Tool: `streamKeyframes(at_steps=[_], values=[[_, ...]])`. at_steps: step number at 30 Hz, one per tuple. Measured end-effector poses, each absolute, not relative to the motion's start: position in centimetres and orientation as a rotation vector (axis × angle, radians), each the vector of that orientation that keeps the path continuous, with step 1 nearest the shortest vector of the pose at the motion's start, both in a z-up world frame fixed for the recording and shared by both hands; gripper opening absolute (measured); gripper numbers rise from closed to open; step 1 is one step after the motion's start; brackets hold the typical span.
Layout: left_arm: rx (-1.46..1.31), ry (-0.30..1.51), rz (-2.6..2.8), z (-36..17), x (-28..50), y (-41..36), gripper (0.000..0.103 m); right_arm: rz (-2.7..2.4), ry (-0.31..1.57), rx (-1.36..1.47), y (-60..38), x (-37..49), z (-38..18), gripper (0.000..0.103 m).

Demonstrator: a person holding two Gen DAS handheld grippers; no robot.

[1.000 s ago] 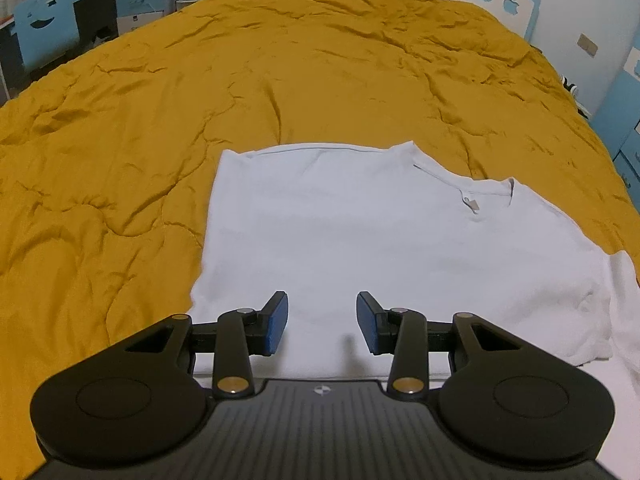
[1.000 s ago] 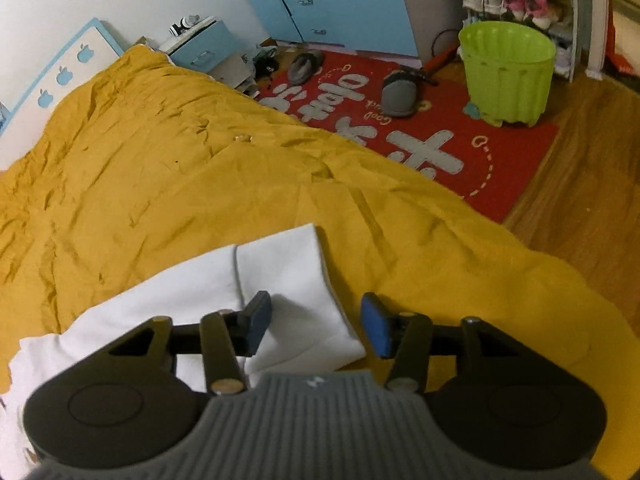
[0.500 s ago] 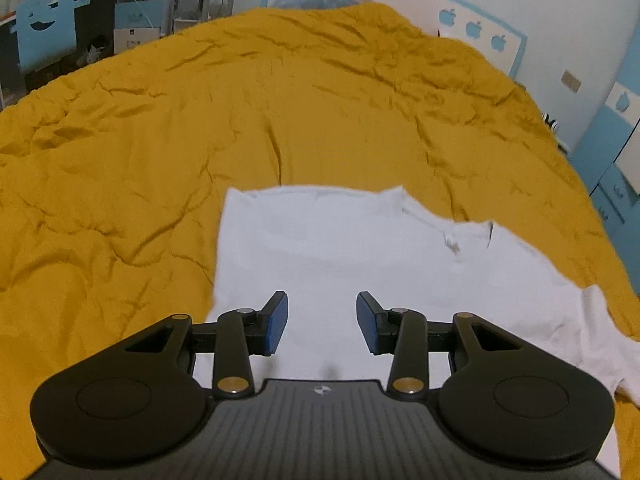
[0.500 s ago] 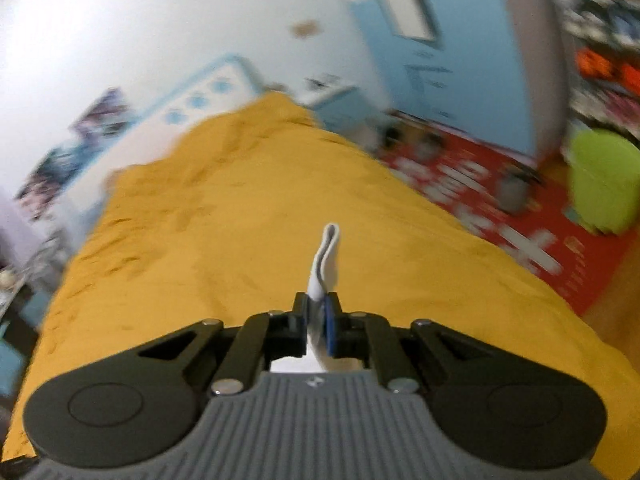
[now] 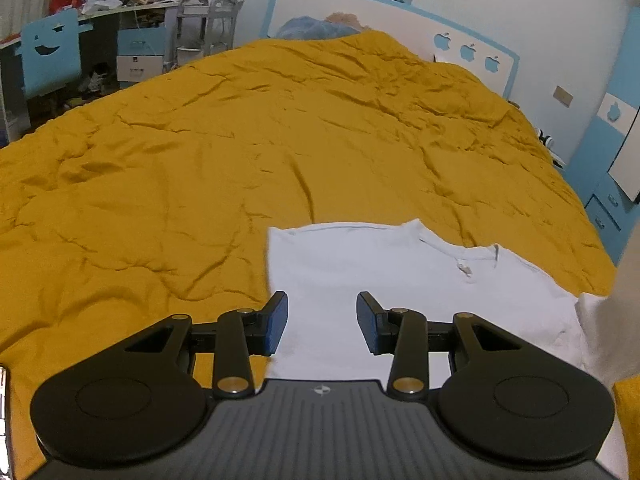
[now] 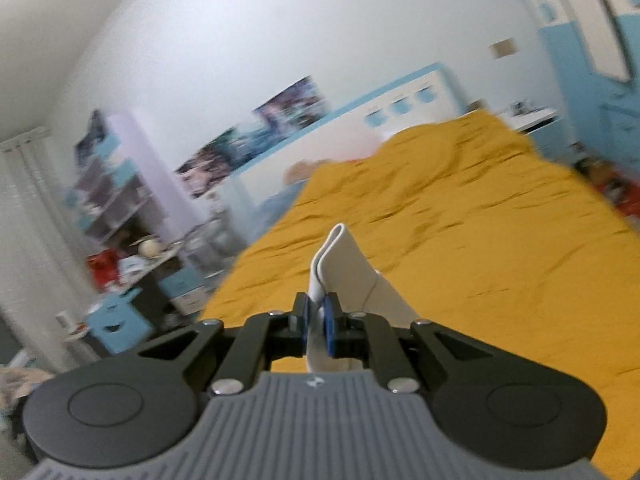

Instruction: Fold small clothes

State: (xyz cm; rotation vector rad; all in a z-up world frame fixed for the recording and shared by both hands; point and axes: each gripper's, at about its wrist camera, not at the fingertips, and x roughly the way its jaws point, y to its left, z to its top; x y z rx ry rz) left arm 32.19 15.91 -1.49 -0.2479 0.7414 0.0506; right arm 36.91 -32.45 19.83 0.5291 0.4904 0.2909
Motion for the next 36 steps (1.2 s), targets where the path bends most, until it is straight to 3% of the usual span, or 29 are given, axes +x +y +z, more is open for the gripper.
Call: streamKeyframes(at_steps=[8, 19, 22, 24, 25, 30, 36], values=[[-0.308, 0.747, 0.041, -3.2, 32.2, 19.0, 0.047, 0.45, 0.631, 0.534, -17.5, 40.8, 14.6, 0.003], [-0.476, 0.703, -0.019, -5.3, 33.7, 22.3, 0.04, 0.582, 0.983, 0.469, -0.9, 43.6, -3.6, 0.004], [-0.507, 0.715, -0.028, -6.0, 34.4, 22.6, 0.04, 0.623, 1.077, 0.454, 1.8, 43.8, -7.0, 0.009], [-0.523, 0.712, -0.045, -6.2, 34.6, 22.7, 0.04, 0.65, 1.094, 0.445, 2.5, 43.7, -8.0, 0.017], [-0.533, 0.71, -0.054, -6.3, 34.7, 22.8, 0.04, 0.655, 1.085, 0.435, 2.3, 43.6, -7.9, 0.027], [-0.538, 0.729, -0.092, -7.1, 35.5, 21.9, 0.04, 0.612, 0.989, 0.385, -2.4, 42.5, -6.6, 0.028], [-0.429, 0.741, -0.12, -7.8, 36.2, 19.3, 0.04, 0.341, 0.898, 0.264, -15.5, 38.7, -5.5, 0.028]])
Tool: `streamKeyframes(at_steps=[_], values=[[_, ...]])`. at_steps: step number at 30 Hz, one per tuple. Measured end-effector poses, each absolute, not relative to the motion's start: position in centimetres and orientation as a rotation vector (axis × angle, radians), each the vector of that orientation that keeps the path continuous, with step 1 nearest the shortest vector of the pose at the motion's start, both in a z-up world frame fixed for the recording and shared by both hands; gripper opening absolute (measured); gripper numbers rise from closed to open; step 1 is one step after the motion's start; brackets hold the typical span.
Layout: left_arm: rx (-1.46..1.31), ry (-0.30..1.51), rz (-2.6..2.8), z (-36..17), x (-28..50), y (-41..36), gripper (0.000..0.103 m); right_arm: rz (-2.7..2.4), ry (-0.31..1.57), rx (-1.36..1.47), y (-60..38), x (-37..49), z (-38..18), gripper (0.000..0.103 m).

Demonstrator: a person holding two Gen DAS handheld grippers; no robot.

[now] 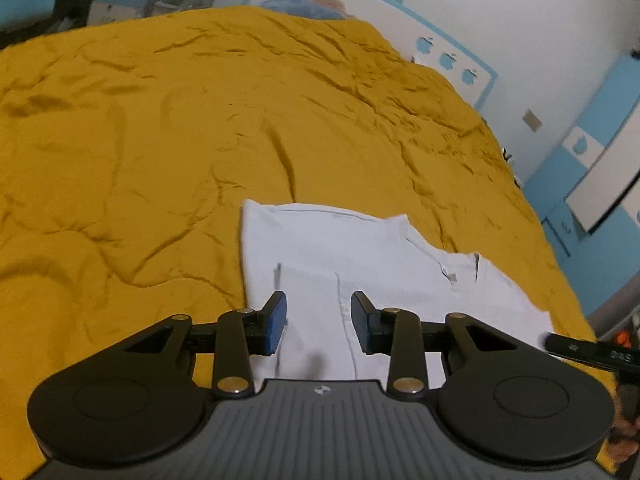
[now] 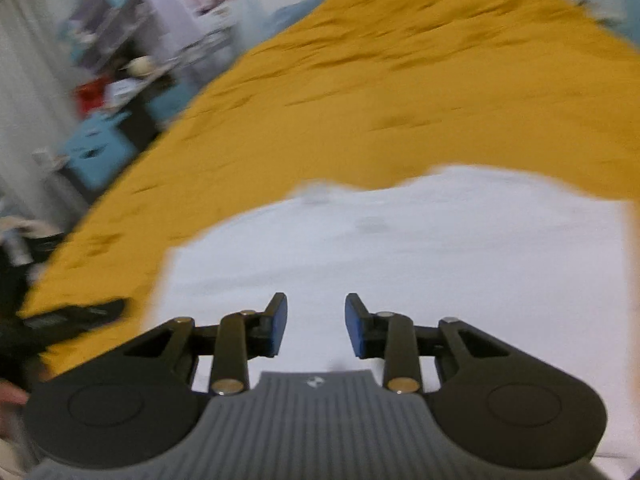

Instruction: Fold small clothes

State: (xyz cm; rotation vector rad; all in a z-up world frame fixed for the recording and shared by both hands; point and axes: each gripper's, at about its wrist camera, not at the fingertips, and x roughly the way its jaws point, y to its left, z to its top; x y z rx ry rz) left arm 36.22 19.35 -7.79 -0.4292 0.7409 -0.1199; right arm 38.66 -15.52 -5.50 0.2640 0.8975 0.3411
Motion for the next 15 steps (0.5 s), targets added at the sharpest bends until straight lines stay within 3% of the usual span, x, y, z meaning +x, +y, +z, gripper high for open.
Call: streamKeyframes(at_steps=[6, 15], values=[[-0.403, 0.748, -0.113, -8.6, 37.9, 17.7, 0.04, 0.036, 0.891, 0.239, -27.4, 36.7, -6.6, 0.032], [-0.338, 0.841, -0.052, -11.1, 39.5, 15.9, 0.033, -0.009, 0.91, 0.476, -34.7, 40.9, -10.8, 0.032]])
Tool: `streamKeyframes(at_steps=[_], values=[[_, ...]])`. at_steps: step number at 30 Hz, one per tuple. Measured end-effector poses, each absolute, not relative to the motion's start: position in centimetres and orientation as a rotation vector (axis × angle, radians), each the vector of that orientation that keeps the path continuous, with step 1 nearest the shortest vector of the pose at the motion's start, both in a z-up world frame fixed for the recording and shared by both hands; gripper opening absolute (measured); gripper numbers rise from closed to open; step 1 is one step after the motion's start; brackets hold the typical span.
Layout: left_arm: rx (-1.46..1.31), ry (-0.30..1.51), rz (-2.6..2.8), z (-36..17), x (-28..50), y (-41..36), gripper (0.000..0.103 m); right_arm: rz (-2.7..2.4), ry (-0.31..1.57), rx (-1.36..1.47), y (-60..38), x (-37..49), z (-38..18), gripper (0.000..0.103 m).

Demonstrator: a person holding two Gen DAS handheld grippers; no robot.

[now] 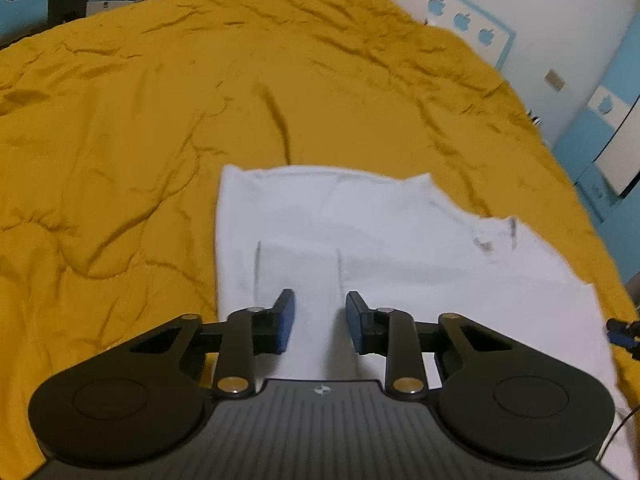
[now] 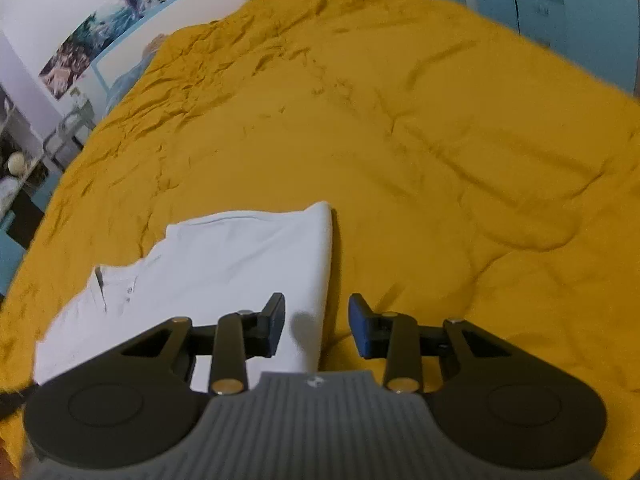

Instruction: Fold small clothes

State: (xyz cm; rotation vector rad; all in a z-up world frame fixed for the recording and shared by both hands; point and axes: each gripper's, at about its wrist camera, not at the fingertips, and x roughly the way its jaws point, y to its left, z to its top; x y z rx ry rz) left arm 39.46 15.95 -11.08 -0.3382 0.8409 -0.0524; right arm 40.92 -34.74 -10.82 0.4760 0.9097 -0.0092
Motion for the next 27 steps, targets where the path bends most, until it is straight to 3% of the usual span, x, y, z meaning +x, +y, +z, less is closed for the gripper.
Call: streamKeyframes(at_steps=[2, 3, 10, 15, 17, 19, 23, 24, 25, 27], values=[[-0.336, 0.843, -0.05, -11.2, 39.4, 16.0, 0.033, 0.026, 0.932, 0.509, -34.7, 42.1, -11.5, 0.021], [-0.334, 0.844, -0.049, -11.2, 39.4, 15.9, 0.033, 0.05, 0.942, 0.509, -34.4, 42.3, -11.9, 0.0], [-0.31, 0.855, -0.049, -11.1, 39.7, 15.6, 0.033, 0.005, 0.953, 0.413, -33.4, 43.3, -12.4, 0.0], [-0.295, 0.848, -0.065, -9.8, 38.5, 15.8, 0.033, 0.038, 0.953, 0.345, -33.0, 40.9, -10.5, 0.007], [-0.283, 0.852, -0.079, -9.3, 37.6, 15.7, 0.033, 0.077, 0.961, 0.325, -32.7, 38.8, -9.3, 0.011], [-0.278, 0.854, -0.096, -9.0, 36.9, 15.6, 0.033, 0.116, 0.974, 0.307, -32.3, 36.6, -8.6, 0.024], [-0.249, 0.879, -0.093, -9.6, 35.9, 15.0, 0.033, 0.134, 1.025, 0.285, -31.7, 33.6, -9.2, 0.024], [-0.245, 0.889, -0.086, -9.9, 35.8, 15.0, 0.032, 0.125, 1.041, 0.284, -31.6, 33.1, -9.7, 0.019], [-0.239, 0.893, -0.081, -10.1, 35.7, 14.9, 0.03, 0.113, 1.049, 0.283, -31.7, 32.7, -10.0, 0.002], [-0.223, 0.902, -0.062, -10.3, 35.7, 14.7, 0.023, 0.104, 1.036, 0.274, -31.9, 32.5, -10.1, 0.001]])
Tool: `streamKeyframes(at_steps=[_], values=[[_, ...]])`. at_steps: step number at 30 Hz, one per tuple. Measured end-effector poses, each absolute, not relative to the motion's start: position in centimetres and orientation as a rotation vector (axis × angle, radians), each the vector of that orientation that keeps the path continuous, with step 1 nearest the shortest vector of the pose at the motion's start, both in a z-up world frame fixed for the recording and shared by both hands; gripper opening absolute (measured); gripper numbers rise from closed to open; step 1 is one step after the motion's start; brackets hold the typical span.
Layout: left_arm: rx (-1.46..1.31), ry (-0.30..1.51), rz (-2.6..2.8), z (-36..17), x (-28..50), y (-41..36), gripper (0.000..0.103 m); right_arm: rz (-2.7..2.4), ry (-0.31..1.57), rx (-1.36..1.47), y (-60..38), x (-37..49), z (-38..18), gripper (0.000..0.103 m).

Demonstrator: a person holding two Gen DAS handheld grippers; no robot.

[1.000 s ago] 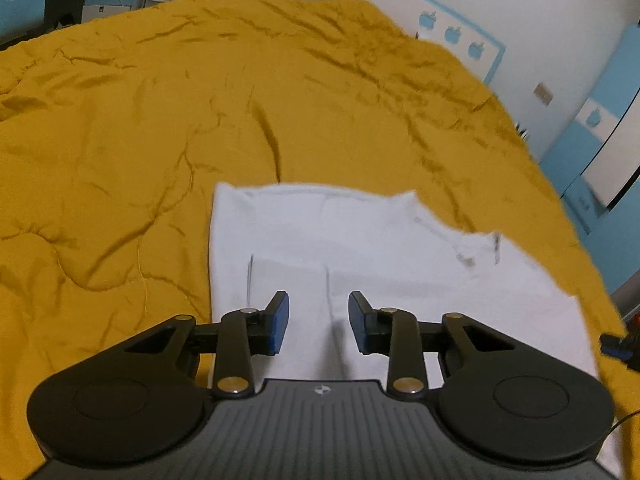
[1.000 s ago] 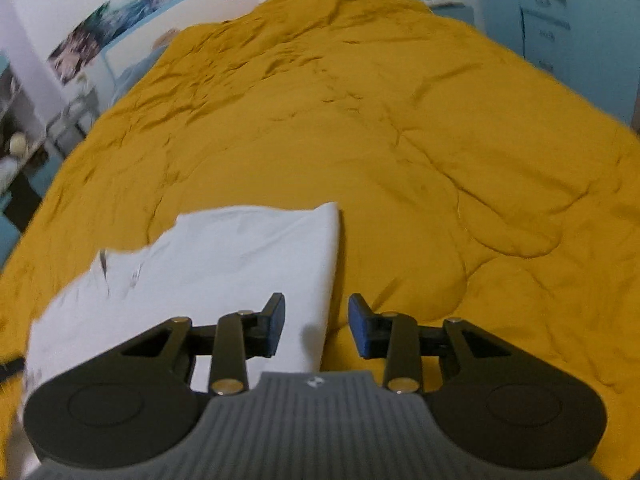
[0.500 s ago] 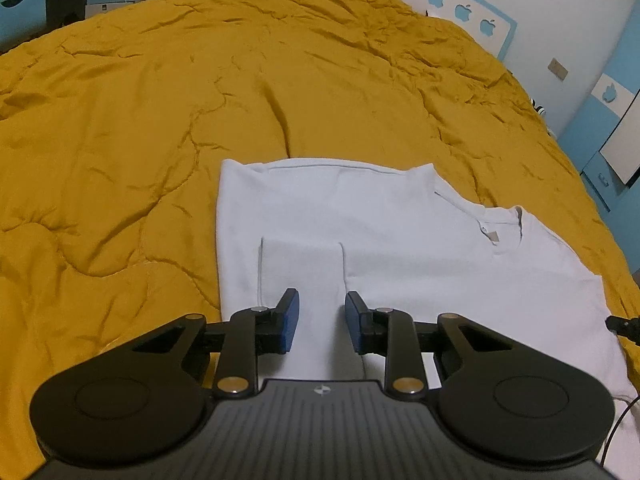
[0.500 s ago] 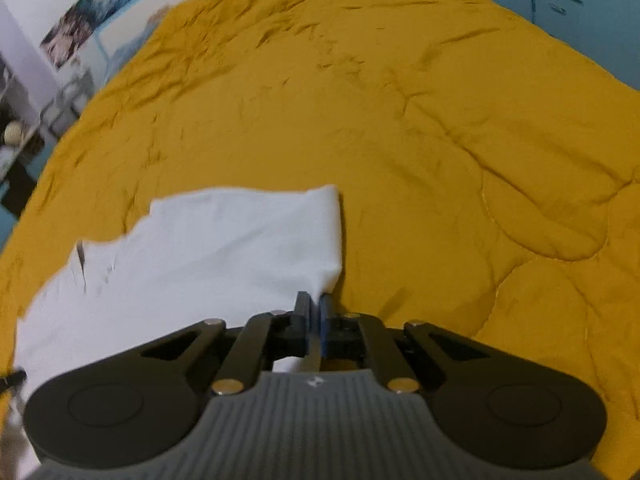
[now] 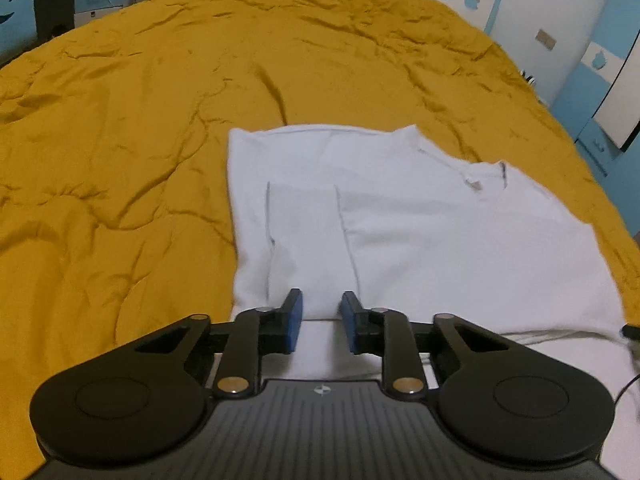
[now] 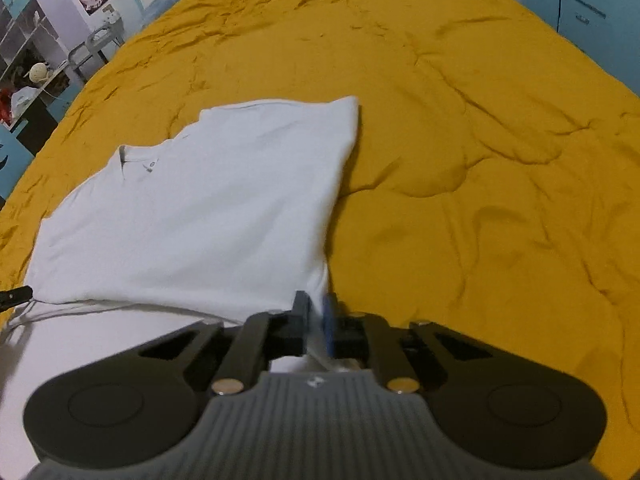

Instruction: Fold small clothes

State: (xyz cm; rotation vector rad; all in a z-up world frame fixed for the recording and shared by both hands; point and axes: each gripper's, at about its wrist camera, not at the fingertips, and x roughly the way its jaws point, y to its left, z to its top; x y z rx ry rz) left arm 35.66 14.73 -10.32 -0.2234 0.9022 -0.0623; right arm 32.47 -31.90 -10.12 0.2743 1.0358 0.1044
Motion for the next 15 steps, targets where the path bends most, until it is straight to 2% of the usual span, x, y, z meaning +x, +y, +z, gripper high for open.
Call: streamKeyframes(at_steps=[2, 9, 13, 15], values=[[-0.209, 0.904, -0.05, -10.3, 35.6, 14.6, 0.02, 0.082, 1.016, 0.26, -32.3, 32.4, -9.5, 0.0], [-0.178, 0.948, -0.05, -12.1, 35.6, 14.6, 0.018, 0.069, 1.071, 0.241, -32.5, 32.8, -11.9, 0.0], [-0.167, 0.952, -0.042, -11.3, 35.3, 14.5, 0.018, 0.055, 1.068, 0.235, -32.1, 32.9, -11.6, 0.0], [-0.151, 0.947, -0.06, -10.3, 34.7, 14.2, 0.018, 0.065, 1.064, 0.224, -32.0, 32.6, -10.6, 0.005]])
